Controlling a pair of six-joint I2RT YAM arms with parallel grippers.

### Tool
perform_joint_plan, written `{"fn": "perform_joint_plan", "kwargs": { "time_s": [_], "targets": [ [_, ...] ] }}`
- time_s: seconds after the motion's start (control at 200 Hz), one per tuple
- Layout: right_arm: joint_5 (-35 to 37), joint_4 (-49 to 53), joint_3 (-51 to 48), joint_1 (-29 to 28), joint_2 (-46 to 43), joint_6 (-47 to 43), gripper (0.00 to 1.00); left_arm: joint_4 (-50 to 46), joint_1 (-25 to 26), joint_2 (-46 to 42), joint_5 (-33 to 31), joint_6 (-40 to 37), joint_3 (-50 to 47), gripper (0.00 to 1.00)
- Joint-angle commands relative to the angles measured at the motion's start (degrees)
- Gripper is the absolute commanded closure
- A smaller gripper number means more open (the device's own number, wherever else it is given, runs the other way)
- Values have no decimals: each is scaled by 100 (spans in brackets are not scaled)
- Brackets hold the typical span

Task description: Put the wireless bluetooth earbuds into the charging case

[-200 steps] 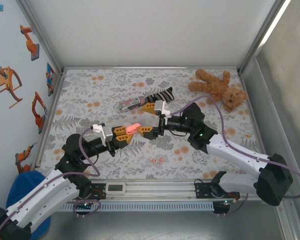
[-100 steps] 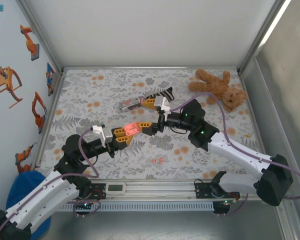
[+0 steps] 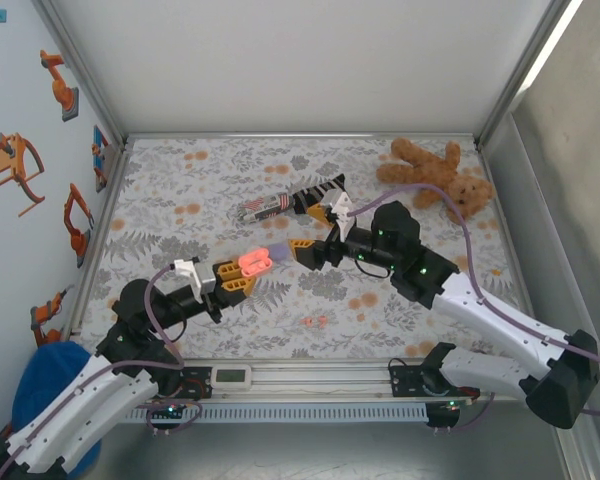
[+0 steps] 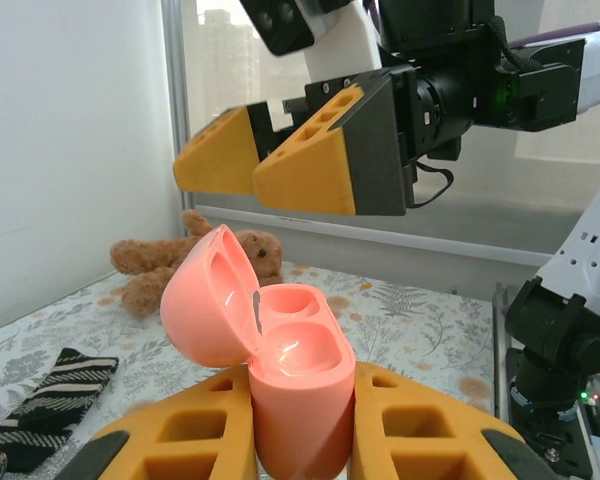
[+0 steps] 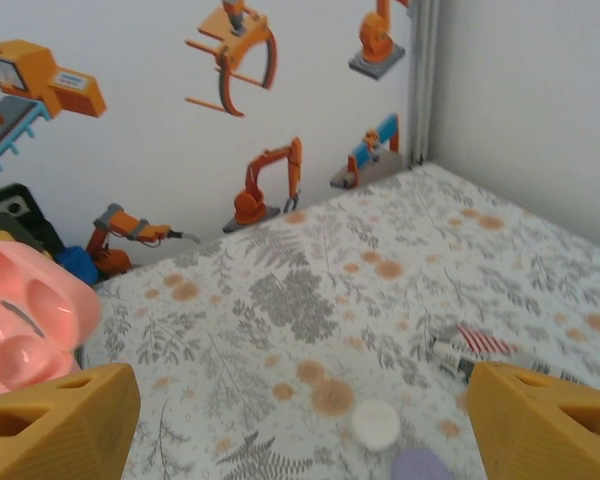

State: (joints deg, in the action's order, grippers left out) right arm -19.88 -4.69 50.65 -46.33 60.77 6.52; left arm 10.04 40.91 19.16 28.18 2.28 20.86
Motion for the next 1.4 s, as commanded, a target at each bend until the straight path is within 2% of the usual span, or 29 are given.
{"fn": "perform_joint_plan", "kwargs": {
  "time_s": [0.0, 0.255, 0.441, 0.691, 0.841, 1.057, 1.392],
  "targets": [
    [560, 1041, 275, 10, -116, 586, 16, -263, 6, -189, -87, -66, -11, 100],
    [871, 2131, 91, 4, -135, 1407, 23, -352, 4, -442, -99, 46, 1, 100],
    [1487, 2677, -154, -126, 125, 1897, 29, -363, 5, -672, -97, 132, 14, 100],
    [2837, 2816, -242, -1008, 1132, 2216, 30, -447, 10, -777, -138, 268, 59, 100],
    [3365, 2962, -13, -1409, 1946, 2239, 24, -485, 5, -871, -118, 326, 68, 100],
    [3465, 2948, 300, -1616, 2861, 2206, 20, -682, 7, -1058, -183, 315, 112, 100],
    [3352, 3205, 656, -1772, 3597, 2082, 16, -714, 8, -1041, -248, 295, 111, 100]
  ]
}}
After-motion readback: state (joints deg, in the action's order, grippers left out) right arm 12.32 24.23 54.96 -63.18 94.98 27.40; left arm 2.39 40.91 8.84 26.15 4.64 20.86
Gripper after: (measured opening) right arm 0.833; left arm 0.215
